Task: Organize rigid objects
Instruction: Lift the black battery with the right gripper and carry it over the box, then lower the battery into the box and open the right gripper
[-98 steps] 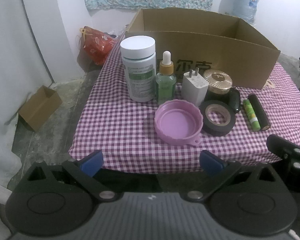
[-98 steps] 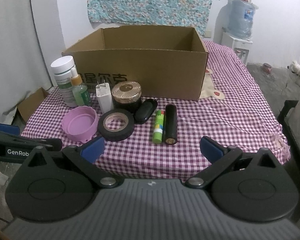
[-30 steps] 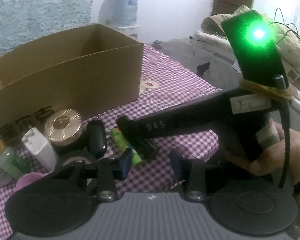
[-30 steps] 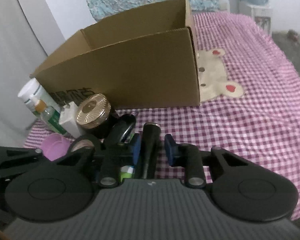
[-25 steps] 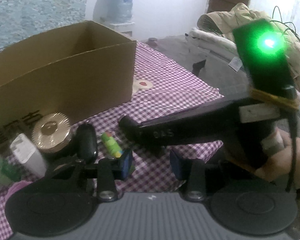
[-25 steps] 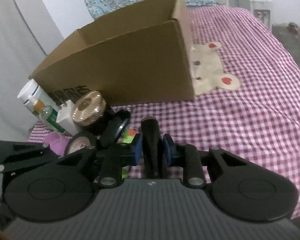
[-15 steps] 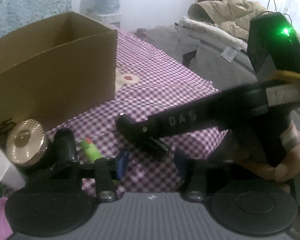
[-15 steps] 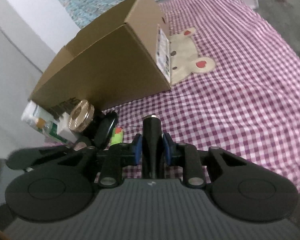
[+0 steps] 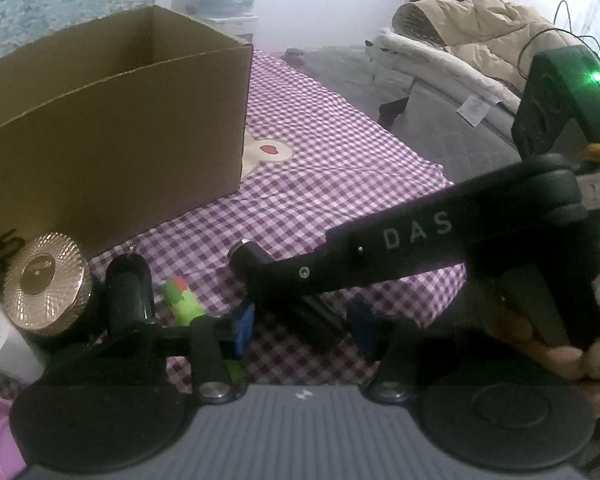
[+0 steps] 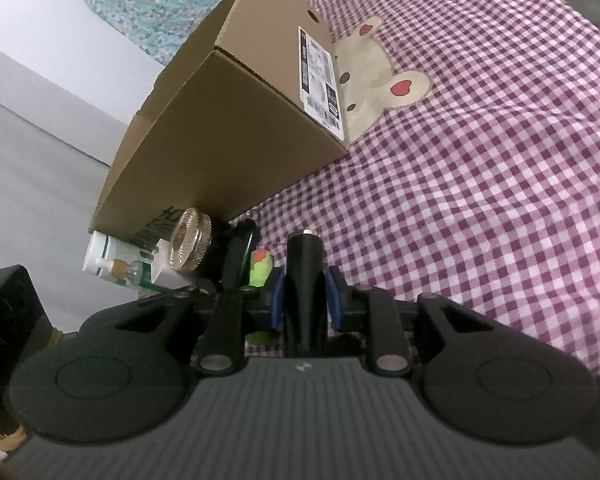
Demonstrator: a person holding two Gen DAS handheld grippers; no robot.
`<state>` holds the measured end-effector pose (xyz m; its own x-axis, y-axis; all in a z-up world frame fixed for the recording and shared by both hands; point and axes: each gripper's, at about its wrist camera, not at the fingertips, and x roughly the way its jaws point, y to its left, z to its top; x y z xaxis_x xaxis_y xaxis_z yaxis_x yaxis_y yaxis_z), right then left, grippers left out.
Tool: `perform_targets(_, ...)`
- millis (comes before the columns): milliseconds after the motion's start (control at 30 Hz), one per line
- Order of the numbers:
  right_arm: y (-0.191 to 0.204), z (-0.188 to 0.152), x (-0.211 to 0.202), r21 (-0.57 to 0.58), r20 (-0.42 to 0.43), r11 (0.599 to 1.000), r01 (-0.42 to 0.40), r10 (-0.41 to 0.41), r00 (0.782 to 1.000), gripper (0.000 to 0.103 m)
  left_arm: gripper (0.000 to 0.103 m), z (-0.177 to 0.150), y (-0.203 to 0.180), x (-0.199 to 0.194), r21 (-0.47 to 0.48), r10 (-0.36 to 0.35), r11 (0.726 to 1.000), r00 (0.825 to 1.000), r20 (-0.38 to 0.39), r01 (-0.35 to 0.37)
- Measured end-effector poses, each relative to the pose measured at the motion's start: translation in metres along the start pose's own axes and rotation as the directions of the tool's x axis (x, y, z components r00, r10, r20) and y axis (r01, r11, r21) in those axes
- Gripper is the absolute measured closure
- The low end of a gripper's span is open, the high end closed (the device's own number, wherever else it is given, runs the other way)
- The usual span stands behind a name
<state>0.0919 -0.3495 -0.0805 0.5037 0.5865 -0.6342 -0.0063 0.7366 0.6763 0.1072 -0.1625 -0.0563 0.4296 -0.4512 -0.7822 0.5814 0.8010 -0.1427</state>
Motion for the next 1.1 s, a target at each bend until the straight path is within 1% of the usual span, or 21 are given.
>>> perform_targets(100, 0.001, 0.000, -0.003, 0.004, 0.003, 1.000, 0.008, -0.008, 1.000, 0.081, 0.065, -0.001, -0.002, -0.005, 0.000, 0.004, 1.000, 1.000, -0.007, -0.004)
perform_targets(233, 0.015, -0.003, -0.013, -0.020, 0.022, 1.000, 0.005, -0.005, 1.000, 0.081, 0.065, -0.002, -0.004, -0.021, -0.001, 0.009, 1.000, 0.999, 0.038, -0.009)
perform_targets(333, 0.034, -0.002, -0.022, -0.052, 0.040, 0.999, -0.006, 0.008, 0.999, 0.081, 0.065, -0.002, -0.003, -0.043, -0.006, 0.029, 1.000, 0.996, 0.086, -0.028)
perform_targets(500, 0.089, 0.011, -0.029, -0.162, 0.057, 0.985, -0.065, 0.075, 0.996, 0.082, 0.065, 0.012, 0.013, -0.095, -0.029, 0.105, 0.994, 0.980, 0.168, -0.102)
perform_targets(533, 0.102, 0.015, -0.028, -0.191, 0.053, 0.978, -0.082, 0.094, 0.994, 0.081, 0.065, 0.017, 0.021, -0.107, -0.038, 0.126, 0.992, 0.975, 0.184, -0.121)
perform_targets(633, 0.142, 0.035, -0.017, -0.265, 0.035, 0.955, -0.132, 0.146, 0.989, 0.081, 0.065, 0.032, 0.049, -0.134, -0.073, 0.156, 0.987, 0.967, 0.202, -0.143)
perform_targets(733, 0.175, 0.060, 0.006, -0.304, -0.006, 0.936, -0.175, 0.182, 0.983, 0.081, 0.065, 0.051, 0.082, -0.145, -0.115, 0.190, 0.978, 0.965, 0.182, -0.171)
perform_targets(833, 0.198, 0.088, 0.042, -0.295, -0.067, 0.937, -0.187, 0.175, 0.982, 0.082, 0.065, 0.070, 0.114, -0.137, -0.150, 0.226, 0.967, 0.966, 0.122, -0.207)
perform_targets(1000, 0.210, 0.134, 0.116, -0.179, -0.181, 0.971, -0.158, 0.126, 0.975, 0.082, 0.065, 0.095, 0.175, -0.097, -0.219, 0.247, 0.944, 0.969, -0.021, -0.245)
perform_targets(1033, 0.209, 0.141, 0.130, -0.153, -0.197, 0.977, -0.146, 0.115, 0.974, 0.082, 0.065, 0.100, 0.187, -0.088, -0.229, 0.251, 0.939, 0.967, -0.048, -0.255)
perform_targets(1100, 0.209, 0.156, 0.158, -0.110, -0.222, 0.986, -0.123, 0.096, 0.970, 0.082, 0.065, 0.110, 0.209, -0.071, -0.256, 0.271, 0.923, 0.957, -0.101, -0.288)
